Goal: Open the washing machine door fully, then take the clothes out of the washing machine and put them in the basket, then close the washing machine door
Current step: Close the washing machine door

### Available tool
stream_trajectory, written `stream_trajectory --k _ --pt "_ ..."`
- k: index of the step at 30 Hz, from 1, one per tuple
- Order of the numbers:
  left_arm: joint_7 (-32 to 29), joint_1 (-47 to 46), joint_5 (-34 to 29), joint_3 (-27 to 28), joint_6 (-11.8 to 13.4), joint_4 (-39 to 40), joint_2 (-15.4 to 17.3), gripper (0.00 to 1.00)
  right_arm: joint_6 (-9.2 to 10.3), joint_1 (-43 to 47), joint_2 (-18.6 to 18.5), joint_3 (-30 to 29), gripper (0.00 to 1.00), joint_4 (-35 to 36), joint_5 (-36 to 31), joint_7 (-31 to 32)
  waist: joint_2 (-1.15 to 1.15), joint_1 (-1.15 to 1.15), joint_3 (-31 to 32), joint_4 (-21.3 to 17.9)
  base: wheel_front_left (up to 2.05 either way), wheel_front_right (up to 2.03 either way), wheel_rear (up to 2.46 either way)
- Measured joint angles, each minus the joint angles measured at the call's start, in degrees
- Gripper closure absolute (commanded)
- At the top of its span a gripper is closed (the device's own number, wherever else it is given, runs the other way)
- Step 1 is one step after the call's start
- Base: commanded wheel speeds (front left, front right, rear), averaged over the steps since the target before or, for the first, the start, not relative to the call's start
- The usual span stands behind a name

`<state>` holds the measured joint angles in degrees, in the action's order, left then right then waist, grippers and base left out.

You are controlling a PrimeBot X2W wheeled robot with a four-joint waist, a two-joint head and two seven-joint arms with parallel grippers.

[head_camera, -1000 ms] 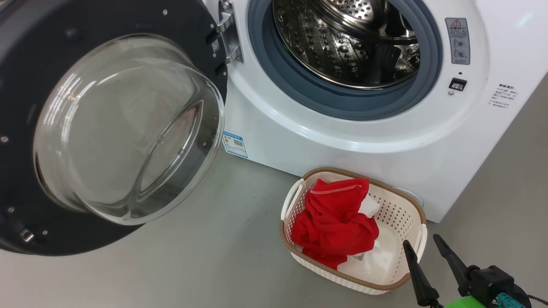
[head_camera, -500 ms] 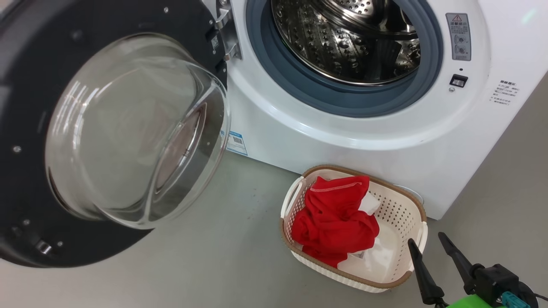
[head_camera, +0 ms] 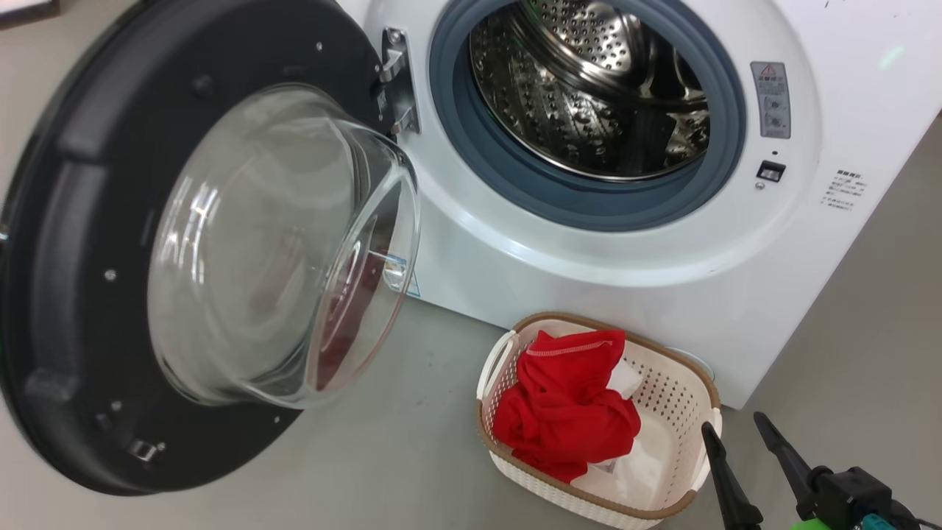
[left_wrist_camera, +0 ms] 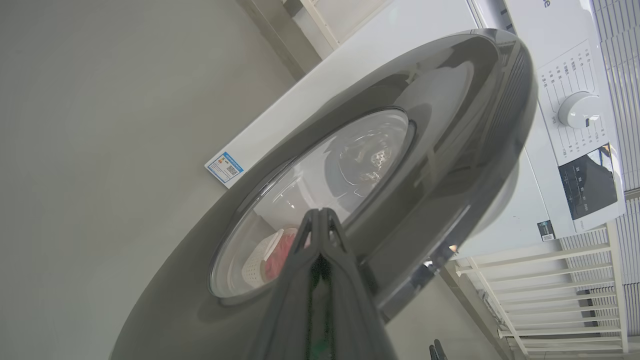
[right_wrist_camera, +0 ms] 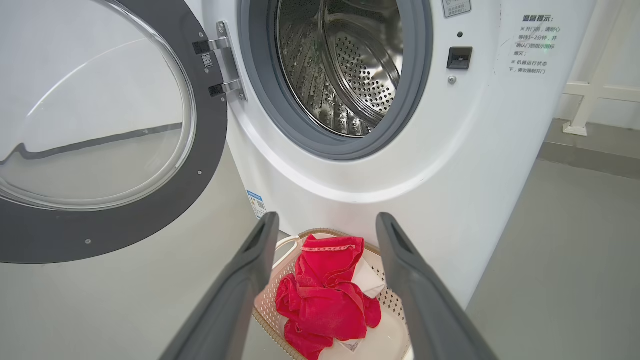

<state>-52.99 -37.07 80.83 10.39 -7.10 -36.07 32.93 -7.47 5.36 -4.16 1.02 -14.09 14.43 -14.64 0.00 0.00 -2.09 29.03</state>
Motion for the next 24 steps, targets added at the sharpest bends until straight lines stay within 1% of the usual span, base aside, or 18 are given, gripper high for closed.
stream_trajectory --k 6,13,18,24 --pt "-2.8 2.8 2.4 -1.7 0.0 6.7 0.4 1.00 0.00 1.4 0.6 0.0 0.00 0.0 0.0 0.0 0.00 0.00 1.8 -0.4 0.00 0.00 0.00" --pt "-5.2 5.8 3.6 -4.5 0.0 13.7 0.2 1.00 0.00 1.8 0.9 0.1 0.00 0.3 0.1 0.0 0.00 0.00 3.3 -1.5 0.00 0.00 0.00" --pt "-6.0 7.9 5.5 -6.2 0.0 19.0 -1.0 1.00 0.00 3.0 0.9 0.0 0.00 0.4 0.1 0.0 0.00 0.00 3.8 -2.8 0.00 0.00 0.00" --pt "-5.4 9.0 5.6 -8.8 0.0 26.2 -3.1 1.00 0.00 3.0 0.9 -0.2 0.00 0.6 0.1 0.0 0.00 0.00 3.9 -4.4 0.00 0.00 0.00"
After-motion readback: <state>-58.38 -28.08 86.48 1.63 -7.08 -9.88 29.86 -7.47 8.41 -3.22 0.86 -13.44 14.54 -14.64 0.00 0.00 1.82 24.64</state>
